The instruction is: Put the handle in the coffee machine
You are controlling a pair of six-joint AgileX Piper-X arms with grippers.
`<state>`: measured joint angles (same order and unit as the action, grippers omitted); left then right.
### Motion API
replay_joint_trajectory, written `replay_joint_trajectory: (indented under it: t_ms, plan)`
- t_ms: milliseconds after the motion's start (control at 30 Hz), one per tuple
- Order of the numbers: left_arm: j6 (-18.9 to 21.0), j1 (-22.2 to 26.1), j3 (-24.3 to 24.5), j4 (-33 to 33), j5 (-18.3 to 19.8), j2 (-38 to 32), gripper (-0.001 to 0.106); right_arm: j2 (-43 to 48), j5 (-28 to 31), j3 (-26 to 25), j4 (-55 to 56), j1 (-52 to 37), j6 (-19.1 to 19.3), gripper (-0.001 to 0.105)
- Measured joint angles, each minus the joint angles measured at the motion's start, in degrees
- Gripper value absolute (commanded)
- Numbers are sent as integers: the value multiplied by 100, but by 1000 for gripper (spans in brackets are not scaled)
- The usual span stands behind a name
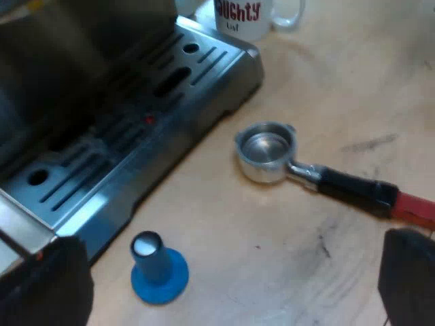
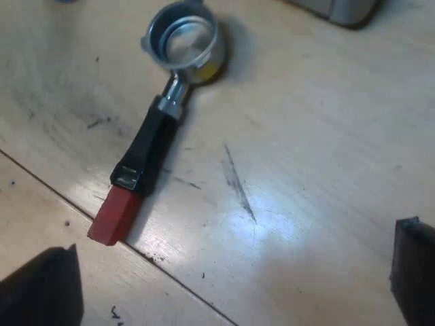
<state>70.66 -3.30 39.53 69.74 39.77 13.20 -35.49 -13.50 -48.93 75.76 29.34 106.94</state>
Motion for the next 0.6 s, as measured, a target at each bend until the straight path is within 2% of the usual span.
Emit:
replay_joint_trajectory:
  t_ms: [67, 167, 433, 567, 600]
  plan:
    - [-459, 0, 0, 234, 190, 193, 86, -224, 260, 0, -12, 468, -238, 93]
    - [-749, -85, 0, 357, 278, 345, 86, -530, 569, 0, -86, 1003, -587, 93]
    - [-900, -821, 0, 357, 322, 613, 86, -1054, 1016, 0, -401, 1683, -1274, 93]
    - [-899, -1499, 0, 416, 320, 791, 86, -1430, 1319, 0, -485, 1978, -1961, 93]
    - [-899, -1525, 0, 423, 320, 802, 86, -1446, 1350, 0, -485, 1997, -2015, 93]
